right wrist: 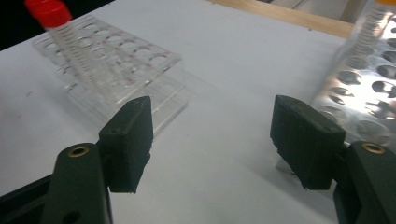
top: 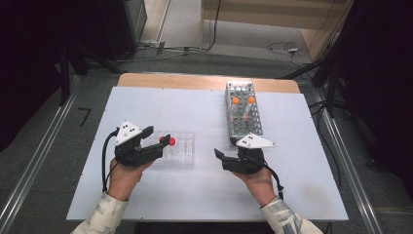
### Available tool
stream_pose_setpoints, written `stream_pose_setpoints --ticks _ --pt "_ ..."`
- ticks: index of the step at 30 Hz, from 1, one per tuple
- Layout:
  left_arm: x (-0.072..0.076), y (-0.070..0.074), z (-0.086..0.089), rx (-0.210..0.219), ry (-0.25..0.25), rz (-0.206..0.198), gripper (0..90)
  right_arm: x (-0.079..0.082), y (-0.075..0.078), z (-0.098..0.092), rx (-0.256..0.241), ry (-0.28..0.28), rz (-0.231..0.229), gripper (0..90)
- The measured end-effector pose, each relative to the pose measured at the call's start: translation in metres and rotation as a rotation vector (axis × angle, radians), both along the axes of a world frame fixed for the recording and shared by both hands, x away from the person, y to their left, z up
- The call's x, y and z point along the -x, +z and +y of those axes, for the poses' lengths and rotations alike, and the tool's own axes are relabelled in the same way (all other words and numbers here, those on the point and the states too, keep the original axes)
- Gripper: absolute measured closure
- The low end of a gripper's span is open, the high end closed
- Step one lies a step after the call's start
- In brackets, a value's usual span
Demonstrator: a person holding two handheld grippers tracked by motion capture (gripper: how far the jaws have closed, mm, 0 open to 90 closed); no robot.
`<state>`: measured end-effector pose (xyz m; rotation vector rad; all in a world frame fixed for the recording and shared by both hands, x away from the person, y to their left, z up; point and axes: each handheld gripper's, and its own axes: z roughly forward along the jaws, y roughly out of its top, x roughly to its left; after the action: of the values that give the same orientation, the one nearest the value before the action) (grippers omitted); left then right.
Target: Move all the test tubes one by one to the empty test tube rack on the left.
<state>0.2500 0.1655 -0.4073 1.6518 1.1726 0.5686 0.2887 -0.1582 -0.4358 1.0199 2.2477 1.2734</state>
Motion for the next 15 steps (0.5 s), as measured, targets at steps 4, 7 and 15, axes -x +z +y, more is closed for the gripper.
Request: stream_pose_setpoints --ticks 4,7,15 --pt "-0.002 -0.002 0.0 0.002 0.011 0.008 25.7 -0.009 0.003 -0.009 0.01 -0.05 -0.008 28.2" --pt "-0.003 -0.003 0.001 0.006 0.022 0.015 21.2 -0.015 0.005 -0.016 0.011 -0.082 -0.009 28.1" --pt "-0.005 -0.002 0.003 0.0 0.05 0.033 13.3 -0.028 0.012 -0.033 -0.005 -0.143 -0.023 28.3"
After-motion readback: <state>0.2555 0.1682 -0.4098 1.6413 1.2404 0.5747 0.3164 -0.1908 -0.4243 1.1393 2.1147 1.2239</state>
